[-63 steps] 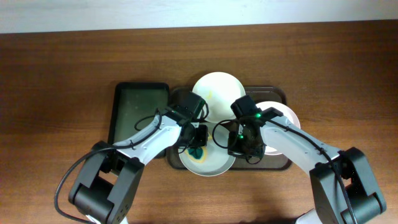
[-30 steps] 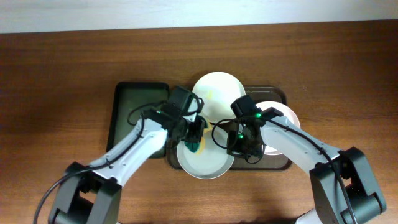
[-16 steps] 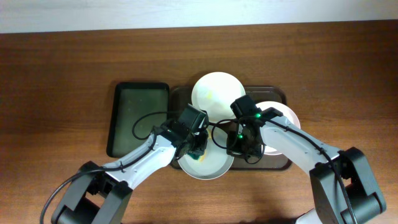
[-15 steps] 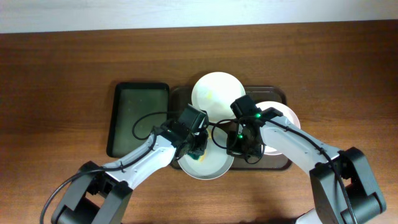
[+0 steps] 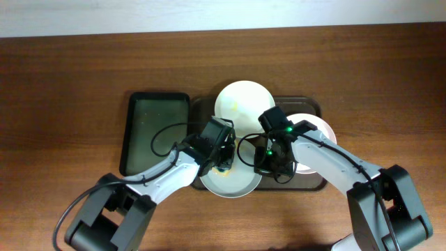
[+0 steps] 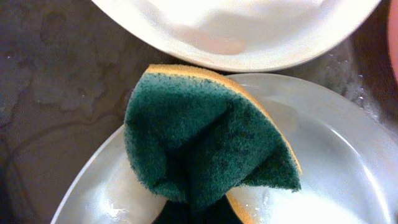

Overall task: Clean dirty plates on tray and stack at the side
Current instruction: 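Scrub the grey plate with the sponge while the right gripper holds it, then move the sponge back to the black tray with the left gripper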

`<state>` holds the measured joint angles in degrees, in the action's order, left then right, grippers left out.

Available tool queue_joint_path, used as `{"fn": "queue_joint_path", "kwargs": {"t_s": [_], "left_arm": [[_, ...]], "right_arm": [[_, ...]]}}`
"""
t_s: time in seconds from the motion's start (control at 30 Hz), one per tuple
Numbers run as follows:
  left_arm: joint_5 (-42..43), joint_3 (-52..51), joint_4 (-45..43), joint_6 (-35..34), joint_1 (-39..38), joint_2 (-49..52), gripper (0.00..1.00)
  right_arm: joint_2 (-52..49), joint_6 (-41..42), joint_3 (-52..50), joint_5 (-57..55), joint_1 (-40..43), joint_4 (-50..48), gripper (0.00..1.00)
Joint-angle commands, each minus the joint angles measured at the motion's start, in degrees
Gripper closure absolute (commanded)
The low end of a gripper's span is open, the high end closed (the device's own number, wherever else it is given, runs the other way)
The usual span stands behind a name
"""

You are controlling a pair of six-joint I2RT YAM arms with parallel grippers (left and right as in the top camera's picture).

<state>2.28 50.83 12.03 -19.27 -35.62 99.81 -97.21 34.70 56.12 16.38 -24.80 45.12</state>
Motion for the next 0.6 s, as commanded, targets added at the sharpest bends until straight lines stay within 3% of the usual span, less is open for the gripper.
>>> {"fn": "queue_joint_path", "kwargs": {"t_s": [0.0, 0.27, 0.43, 0.57], "left_arm": [[-1.79, -0.92, -3.41, 0.94, -0.07, 4.24, 1.0], [0.52, -0.87, -15.13, 0.94, -0.07, 4.2, 1.0], [8.0, -0.26, -15.28, 0.94, -0.07, -1.38, 1.0], [7.87, -0.26, -12.31, 0.94, -0.07, -10.25, 1.0]], "right_arm": [[-0.48, 0.04, -0.35, -0.44, -0.31, 0.24, 0.96], [-0.48, 0.07, -0.35, -0.48, -0.31, 0.26, 0.96], [-0.48, 0.04, -0.35, -0.48, -0.31, 0.28, 0.96], [-0.48, 0.04, -0.35, -0.48, -0.31, 0.26, 0.96]]}}
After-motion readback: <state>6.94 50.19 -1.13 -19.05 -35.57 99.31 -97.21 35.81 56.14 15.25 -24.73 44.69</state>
